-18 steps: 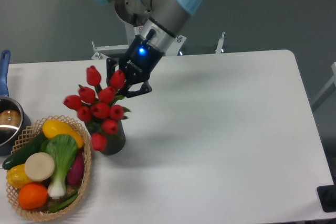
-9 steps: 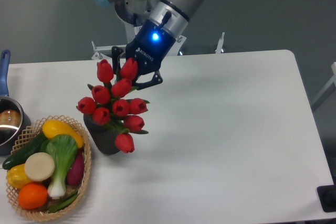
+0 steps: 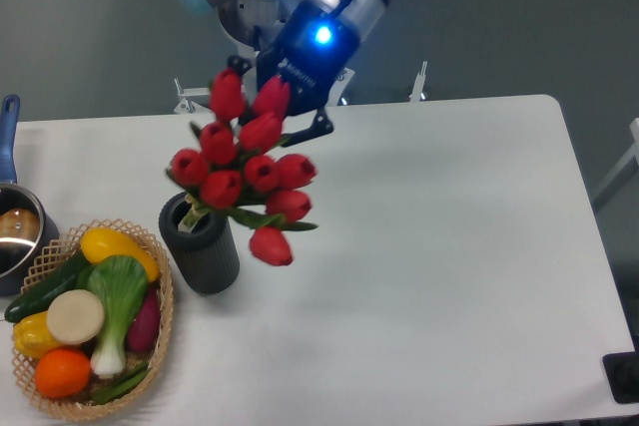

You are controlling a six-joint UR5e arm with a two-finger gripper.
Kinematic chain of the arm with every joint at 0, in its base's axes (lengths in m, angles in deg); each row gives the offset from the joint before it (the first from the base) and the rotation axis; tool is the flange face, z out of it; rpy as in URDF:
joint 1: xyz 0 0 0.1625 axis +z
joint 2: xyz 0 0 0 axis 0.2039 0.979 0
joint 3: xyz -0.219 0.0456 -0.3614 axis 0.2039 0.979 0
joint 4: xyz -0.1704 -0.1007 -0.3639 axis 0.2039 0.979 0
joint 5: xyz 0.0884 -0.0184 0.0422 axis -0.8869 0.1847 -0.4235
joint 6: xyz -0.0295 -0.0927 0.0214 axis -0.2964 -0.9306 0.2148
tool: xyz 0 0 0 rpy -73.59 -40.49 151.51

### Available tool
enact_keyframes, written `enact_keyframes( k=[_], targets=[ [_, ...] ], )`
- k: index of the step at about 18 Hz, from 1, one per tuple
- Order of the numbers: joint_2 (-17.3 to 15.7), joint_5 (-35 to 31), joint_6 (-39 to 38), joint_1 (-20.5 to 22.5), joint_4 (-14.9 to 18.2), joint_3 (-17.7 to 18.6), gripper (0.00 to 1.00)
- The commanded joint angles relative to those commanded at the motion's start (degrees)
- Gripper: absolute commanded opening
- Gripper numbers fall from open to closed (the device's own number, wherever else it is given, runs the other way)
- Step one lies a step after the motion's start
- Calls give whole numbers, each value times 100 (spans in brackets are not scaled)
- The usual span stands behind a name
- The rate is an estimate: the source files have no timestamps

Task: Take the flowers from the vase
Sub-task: 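Lift the gripped tulips straight up out of the black vase, then carry the tulip bunch away from the vase and hold it aloft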

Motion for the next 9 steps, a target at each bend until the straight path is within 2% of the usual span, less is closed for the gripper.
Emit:
enact_keyframes(
  k=[3,7,9],
  targets=[
    [26,-332,667,246,17,-150,0],
    [44,-1536,1116,335,35,-194,0],
    [18,-2395,1336,335,61,-54,0]
  ],
)
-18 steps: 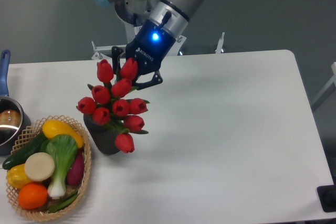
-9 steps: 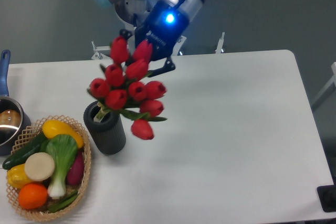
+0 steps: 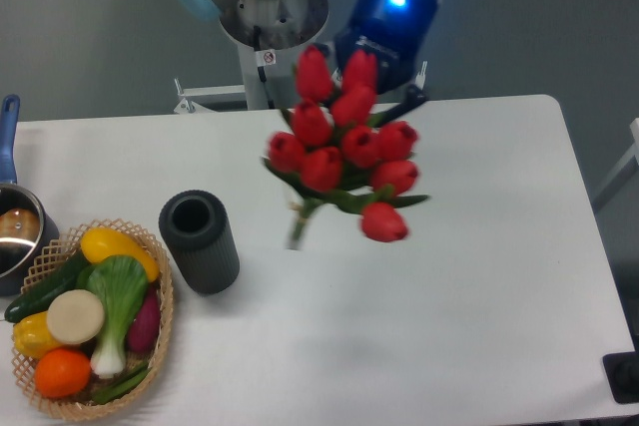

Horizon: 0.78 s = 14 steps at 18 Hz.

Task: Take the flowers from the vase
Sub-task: 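Carry the tulip bunch away from the vase and hold it aloft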

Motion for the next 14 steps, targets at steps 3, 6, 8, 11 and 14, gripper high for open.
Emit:
enact_keyframes(
  k=[3,6,8,11,14],
  targets=[
    [52,-1118,387,0,53,203,0],
    [228,-1970,1089,0,332,159,0],
    [316,-2682,1467,-26,850,72,0],
    [614,-3185,2057,-26,1160,-113,0],
    [782,-3379,2075,-18,1510,-359,0]
  ],
)
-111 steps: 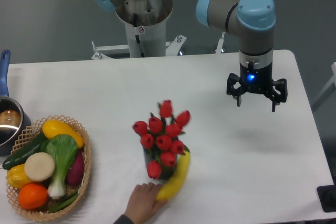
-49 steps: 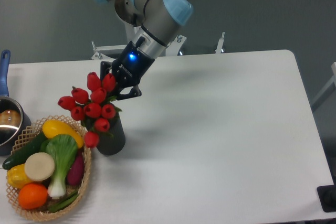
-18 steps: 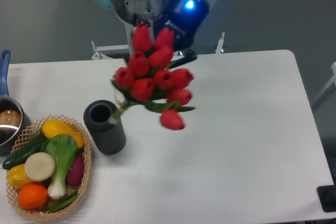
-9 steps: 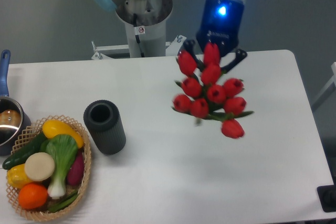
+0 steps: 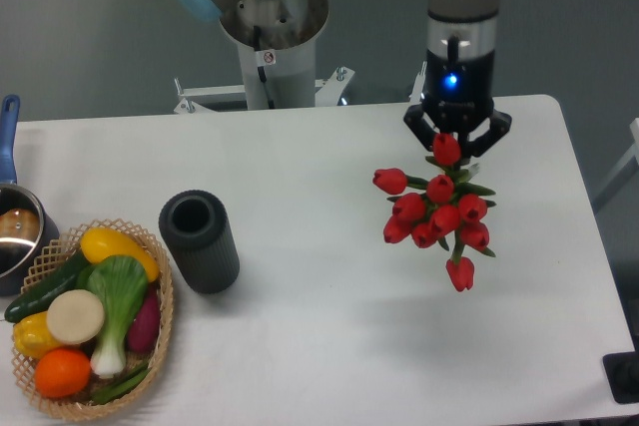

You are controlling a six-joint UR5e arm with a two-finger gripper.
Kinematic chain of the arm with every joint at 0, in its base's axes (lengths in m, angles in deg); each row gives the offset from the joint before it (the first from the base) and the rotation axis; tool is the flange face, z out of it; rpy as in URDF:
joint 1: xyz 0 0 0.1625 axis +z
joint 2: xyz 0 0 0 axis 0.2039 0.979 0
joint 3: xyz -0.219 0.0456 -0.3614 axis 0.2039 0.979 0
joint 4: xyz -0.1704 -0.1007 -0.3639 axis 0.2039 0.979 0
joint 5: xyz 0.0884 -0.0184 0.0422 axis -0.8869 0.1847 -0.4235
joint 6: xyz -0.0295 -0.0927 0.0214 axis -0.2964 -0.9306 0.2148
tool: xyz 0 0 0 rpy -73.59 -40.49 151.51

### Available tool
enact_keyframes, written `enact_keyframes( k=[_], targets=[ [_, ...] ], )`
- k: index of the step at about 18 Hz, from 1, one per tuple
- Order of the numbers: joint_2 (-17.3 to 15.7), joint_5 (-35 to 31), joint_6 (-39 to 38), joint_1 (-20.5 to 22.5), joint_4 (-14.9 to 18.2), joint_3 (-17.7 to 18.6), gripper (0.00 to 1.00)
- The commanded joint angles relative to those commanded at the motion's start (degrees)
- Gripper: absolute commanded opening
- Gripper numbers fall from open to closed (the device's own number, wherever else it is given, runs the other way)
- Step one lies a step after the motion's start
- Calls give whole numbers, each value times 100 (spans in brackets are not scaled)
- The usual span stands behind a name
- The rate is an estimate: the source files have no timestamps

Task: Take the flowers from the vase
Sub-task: 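Carry the tulip bunch away from the vase and hold it aloft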

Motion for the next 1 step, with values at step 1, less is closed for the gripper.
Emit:
enact_keyframes(
  k=[1],
  targets=[
    [35,-105,70,35,176,-27,0]
  ],
)
